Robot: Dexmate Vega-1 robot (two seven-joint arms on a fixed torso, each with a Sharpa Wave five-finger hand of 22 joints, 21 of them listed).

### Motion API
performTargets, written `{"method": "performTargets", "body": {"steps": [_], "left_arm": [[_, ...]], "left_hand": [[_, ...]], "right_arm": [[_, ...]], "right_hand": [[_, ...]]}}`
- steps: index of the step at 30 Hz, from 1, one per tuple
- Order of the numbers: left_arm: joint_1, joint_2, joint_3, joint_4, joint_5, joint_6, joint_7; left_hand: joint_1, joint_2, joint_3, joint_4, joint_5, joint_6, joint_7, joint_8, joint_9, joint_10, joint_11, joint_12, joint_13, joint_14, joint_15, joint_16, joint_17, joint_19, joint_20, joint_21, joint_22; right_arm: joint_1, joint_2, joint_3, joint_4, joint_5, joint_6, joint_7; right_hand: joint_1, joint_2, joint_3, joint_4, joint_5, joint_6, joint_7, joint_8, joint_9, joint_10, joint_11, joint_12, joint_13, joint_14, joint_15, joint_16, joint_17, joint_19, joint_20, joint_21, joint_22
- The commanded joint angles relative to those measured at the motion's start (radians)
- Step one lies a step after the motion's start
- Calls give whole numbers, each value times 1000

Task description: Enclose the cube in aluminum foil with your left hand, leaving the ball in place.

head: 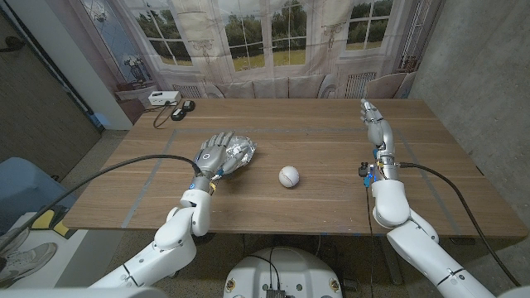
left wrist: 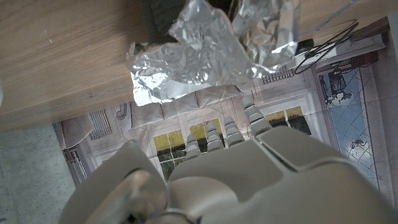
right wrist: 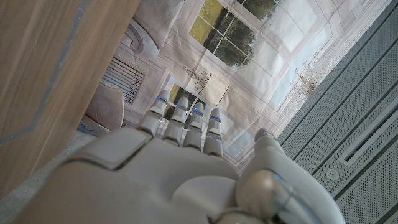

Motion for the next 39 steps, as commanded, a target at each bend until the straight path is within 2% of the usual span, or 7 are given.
{"method": "performTargets", "body": {"steps": [1,12,18,23,28,32,39], "left_arm": [[-196,70,165,17,-31,171,-343],[-312,101,322,19,101,314,-527],[-327,96,366,44,174,333,-519],[-318,93,361,57,180,310,-492],[-302,89,336,62,151,281,-454],[-281,87,315,67,131,253,-383],[-261,85,299,69,121,220,-314]], "left_hand": [[13,-23,-15,-15,20,-34,-15,5,1,-27,-9,-3,-11,-16,4,-1,-1,39,-1,-8,4],[234,-214,-114,-168,188,8,-23,26,6,16,-31,26,-67,78,-17,10,-2,290,4,-22,6],[288,-203,-176,-187,334,36,28,35,11,14,12,33,-72,125,-12,22,2,453,-9,-5,9],[444,-160,-190,-240,446,104,68,46,14,52,1,48,-70,216,-107,31,3,632,-167,23,9],[727,-89,-163,-304,453,153,179,45,15,151,13,81,-58,332,-186,44,8,768,-349,45,17],[880,-41,-139,-304,408,227,236,64,18,226,33,107,-44,415,-234,62,13,811,-388,72,29],[1053,69,-100,-283,232,634,316,179,27,422,38,180,13,646,-272,129,44,817,-427,168,75]], "right_arm": [[-2,-3,2,-6,-1,-12,-9],[6,1,-1,5,-1,-13,-15],[13,-2,-7,3,-6,-35,-15],[17,-5,-8,2,-4,-41,-15],[16,-9,-8,-4,-9,-58,-21],[14,-14,-7,-10,-11,-70,-24],[9,-19,-4,-11,-7,-71,-27]], "right_hand": [[-6,-2,6,0,6,10,2,-1,3,7,-5,3,4,7,1,6,2,9,2,0,5],[-8,-1,7,2,6,9,-1,-2,3,8,-7,2,4,8,-1,5,2,9,-2,-1,5],[-9,1,9,4,7,10,-2,-1,3,15,-3,5,4,15,-1,8,3,8,-3,-1,5],[-9,4,10,5,7,15,4,0,3,26,-3,8,4,24,-3,11,3,8,-5,-2,5],[-10,6,11,6,7,19,6,1,3,37,1,12,4,26,-4,11,3,9,-7,-1,5],[-10,7,12,7,7,23,9,3,3,41,1,13,4,28,-4,11,3,9,-9,-1,5],[-11,8,13,9,7,26,12,3,3,48,4,14,4,33,-5,12,3,11,-10,0,5]]}}
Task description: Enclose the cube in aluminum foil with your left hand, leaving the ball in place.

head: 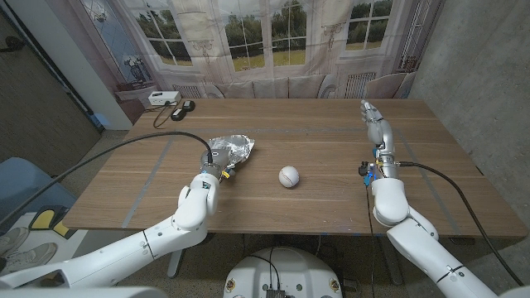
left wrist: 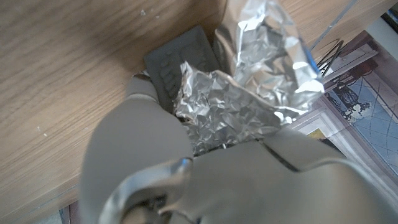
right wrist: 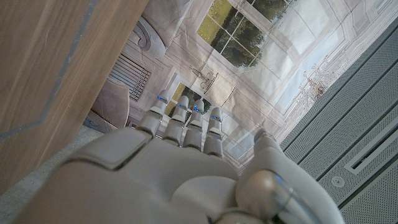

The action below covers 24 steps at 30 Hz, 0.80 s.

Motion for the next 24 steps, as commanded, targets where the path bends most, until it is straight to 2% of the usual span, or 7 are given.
{"method": "performTargets", "body": {"steps": [1,4,8,10,14,17,24], "left_arm": [[21,-3,-17,9,-18,-48,94],[22,0,-22,7,-30,-63,92],[32,-2,-18,17,-4,-69,138],[39,-3,-24,16,-7,-77,157],[46,-4,-27,16,3,-78,169],[51,1,-25,14,14,-87,179],[63,-13,-20,26,66,-70,216]], "left_hand": [[143,118,38,5,-109,227,55,53,2,112,19,46,49,150,-157,65,54,4,-144,66,39],[204,131,75,0,-192,325,88,52,-6,170,37,68,86,226,-158,137,145,3,-143,153,89],[310,103,133,-15,-331,493,56,75,66,260,14,168,234,330,-162,328,408,23,-138,414,229],[379,64,169,-21,-278,542,63,132,191,290,2,286,363,388,-141,341,497,33,-135,576,282],[408,50,200,-14,-181,503,75,193,316,272,1,343,473,409,-101,388,608,32,-148,646,275],[413,47,233,-3,-35,451,77,300,485,243,-1,397,631,338,-48,461,784,30,-148,657,216],[419,36,254,-9,18,463,73,341,529,238,-7,428,691,331,-45,457,825,30,-152,662,191]], "right_arm": [[-5,-10,3,-8,1,-12,-8],[-10,-11,6,-9,0,-9,-12],[-16,-13,9,-14,1,-16,-15],[-16,-12,10,-12,3,-13,-16],[-19,-14,12,-14,2,-16,-18],[-23,-14,14,-16,1,-16,-22],[-29,-12,16,-16,0,-5,-26]], "right_hand": [[1,5,5,1,7,10,4,3,3,9,0,7,4,13,0,4,3,6,-5,0,5],[1,6,6,2,7,12,5,3,3,16,1,9,4,17,1,6,3,7,-5,0,5],[0,8,7,4,8,18,6,5,3,23,4,11,4,23,1,7,4,12,-6,2,5],[-1,11,9,6,8,20,7,5,3,30,5,12,4,25,-2,8,4,13,-7,2,5],[-2,15,11,9,8,24,6,6,3,33,5,12,4,26,-2,8,5,14,-8,2,5],[-2,19,12,10,9,28,6,7,3,34,7,12,4,27,-3,8,5,14,-8,2,5],[-4,24,15,15,9,32,6,8,3,41,7,13,4,30,-2,8,6,16,-10,3,5]]}}
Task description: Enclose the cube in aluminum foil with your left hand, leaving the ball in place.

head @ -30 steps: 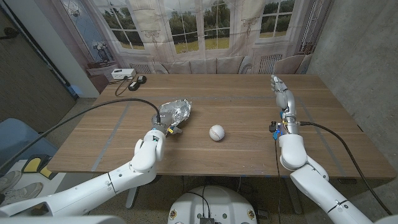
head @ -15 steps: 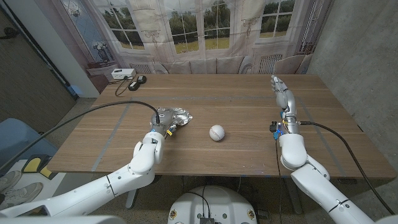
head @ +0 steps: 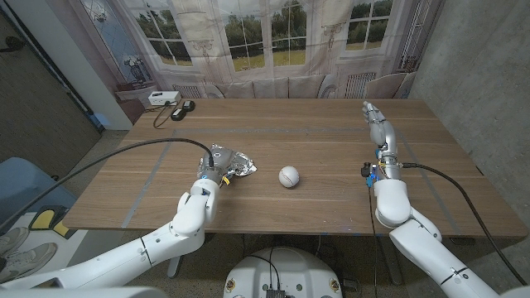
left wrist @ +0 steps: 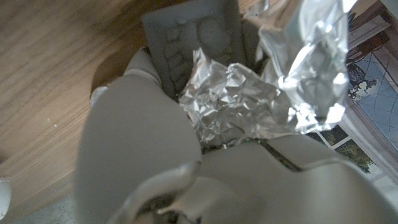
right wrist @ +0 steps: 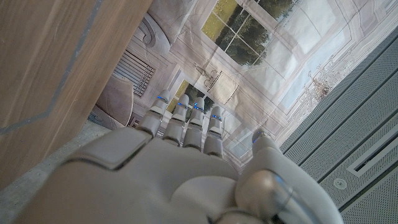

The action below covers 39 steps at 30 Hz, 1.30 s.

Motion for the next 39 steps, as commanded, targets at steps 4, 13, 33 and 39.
{"method": "performTargets", "body": {"steps": [4,13,33,39], "left_arm": [[21,-25,16,25,112,29,66],[19,-37,30,28,191,64,-3],[5,-27,19,-13,269,29,-253],[13,-28,4,-30,290,24,-319]], "left_hand": [[230,208,27,-12,28,-16,-17,8,231,-28,-10,18,51,83,-119,6,398,-2,-137,2,53],[80,219,-6,49,-254,-295,-123,-314,14,-178,0,-119,-136,-47,-167,-301,134,-273,-104,-40,-103],[-308,108,-125,140,-332,-740,-218,-449,-232,-436,-30,-496,-419,-406,-87,-525,-173,-333,61,-173,-186],[-483,115,-187,223,-321,-804,-276,-442,-297,-466,-59,-544,-484,-492,-53,-536,-269,-490,237,-327,-185]], "right_arm": [[-14,1,7,-3,0,11,-8],[-21,0,12,-13,-11,15,-13],[-52,1,34,-37,-32,22,-23],[-53,4,37,-38,-34,27,-21]], "right_hand": [[-3,17,8,8,9,15,2,8,3,12,-5,5,4,9,-4,8,4,8,-1,3,5],[-4,19,10,11,9,15,1,6,3,14,-7,4,4,10,-4,8,4,10,-2,4,5],[-3,14,12,12,9,13,1,3,3,11,-7,0,4,17,-5,8,3,15,0,5,5],[-2,13,13,12,8,13,1,3,3,11,-7,-1,4,21,-3,9,3,16,1,5,5]]}}
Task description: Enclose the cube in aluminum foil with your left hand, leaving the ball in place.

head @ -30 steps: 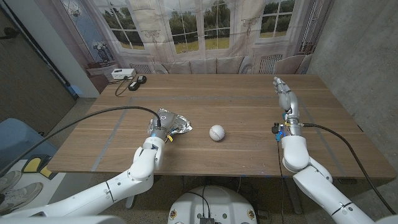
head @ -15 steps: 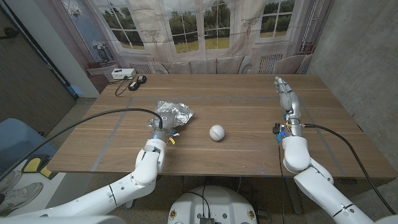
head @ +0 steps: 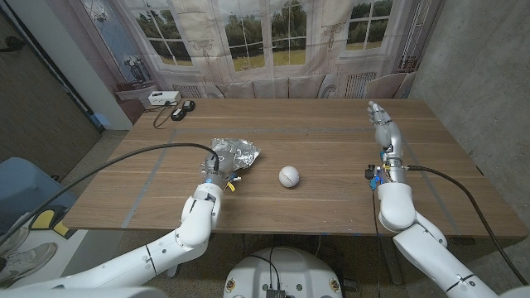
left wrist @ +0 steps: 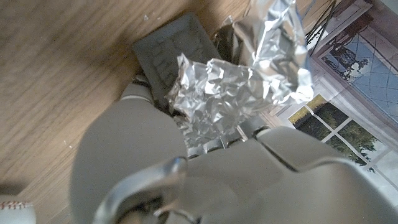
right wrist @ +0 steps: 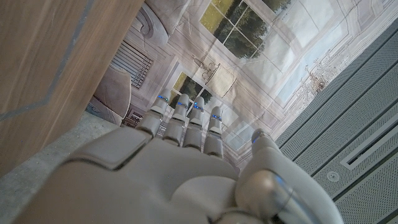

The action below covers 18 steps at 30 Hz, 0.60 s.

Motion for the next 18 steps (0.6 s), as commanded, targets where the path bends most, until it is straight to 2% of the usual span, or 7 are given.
{"method": "performTargets", "body": {"steps": [1,2,3,7,10,14,18], "left_arm": [[3,1,-18,-31,54,-11,-143],[9,-2,-24,-33,55,-8,-136],[18,-3,-32,-37,48,-11,-116],[53,-8,-64,-49,24,-19,-26],[75,-12,-88,-64,-5,-24,25],[123,-16,-153,-98,-122,-65,139],[161,-7,-222,-138,-262,-124,214]], "left_hand": [[-143,22,-41,69,11,-44,-43,11,-41,-23,-14,-28,-52,-78,15,-6,-82,-164,135,-147,5],[-190,52,-46,95,11,-50,-46,13,-46,-29,-12,-30,-66,-97,26,-4,-103,-227,149,-196,6],[-221,66,-52,108,9,-51,-51,14,-47,-31,-7,-31,-77,-117,39,-5,-119,-261,160,-226,7],[-319,126,-63,134,1,-41,-62,18,-48,-34,-2,-29,-106,-195,63,-8,-162,-400,168,-330,11],[-431,172,-82,143,-6,-40,-62,16,-48,-56,19,-33,-129,-265,87,-7,-191,-470,170,-396,13],[-540,198,-104,151,-6,-61,-63,10,-48,-94,30,-38,-147,-307,113,-3,-207,-494,172,-434,15],[-609,204,-119,152,-3,-76,-60,9,-48,-123,37,-42,-160,-337,128,-4,-214,-509,172,-456,17]], "right_arm": [[-11,5,9,-9,-9,7,-1],[-11,5,10,-8,-9,8,-1],[-11,5,10,-9,-10,7,0],[-9,7,11,-7,-7,9,4],[-8,8,11,-5,-8,11,5],[-9,9,13,-6,-11,12,4],[-12,9,16,-11,-13,10,4]], "right_hand": [[-2,13,5,4,8,8,-4,3,3,5,-2,-1,4,10,0,8,3,10,-3,5,5],[-2,12,5,4,8,8,-5,3,3,5,-2,-1,4,10,0,8,3,10,-3,5,5],[-2,12,5,4,8,8,-4,2,3,6,-1,-1,4,10,0,8,3,10,-3,5,5],[-2,11,5,4,8,7,-5,2,3,6,-5,-2,4,10,0,7,3,11,-2,5,5],[-2,10,5,4,8,7,-5,2,3,6,-3,-2,4,12,2,7,2,11,-2,5,5],[-2,10,6,5,8,8,-5,1,3,7,-2,-3,4,12,2,7,2,12,0,5,5],[-2,9,6,6,8,8,-6,1,3,8,-4,-3,4,11,4,6,2,13,0,5,5]]}}
